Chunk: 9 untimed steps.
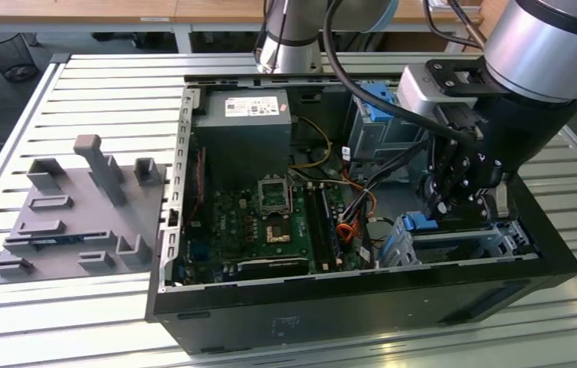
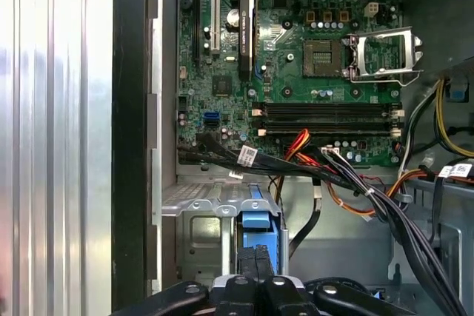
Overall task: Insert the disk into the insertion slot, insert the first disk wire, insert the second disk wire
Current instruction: 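Insert the disk into the insertion slot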
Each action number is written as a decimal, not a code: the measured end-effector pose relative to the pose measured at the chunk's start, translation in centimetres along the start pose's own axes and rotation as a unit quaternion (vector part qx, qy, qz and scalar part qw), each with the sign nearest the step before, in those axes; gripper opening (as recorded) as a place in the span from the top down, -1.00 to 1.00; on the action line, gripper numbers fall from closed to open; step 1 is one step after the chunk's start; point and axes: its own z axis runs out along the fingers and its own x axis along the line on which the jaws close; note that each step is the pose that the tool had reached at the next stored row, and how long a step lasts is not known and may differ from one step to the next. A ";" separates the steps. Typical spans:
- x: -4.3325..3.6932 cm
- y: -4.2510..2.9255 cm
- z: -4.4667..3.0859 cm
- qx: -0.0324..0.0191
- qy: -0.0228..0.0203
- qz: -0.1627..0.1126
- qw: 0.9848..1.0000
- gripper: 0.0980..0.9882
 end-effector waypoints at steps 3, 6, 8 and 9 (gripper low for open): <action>0.00 0.00 0.16 0.000 0.000 0.000 1.000 0.94; 0.00 0.00 0.30 0.000 0.000 0.000 1.000 0.94; 0.00 -0.01 0.38 0.000 0.000 0.000 1.000 0.94; 0.00 -0.04 0.40 0.000 0.000 0.000 1.000 0.94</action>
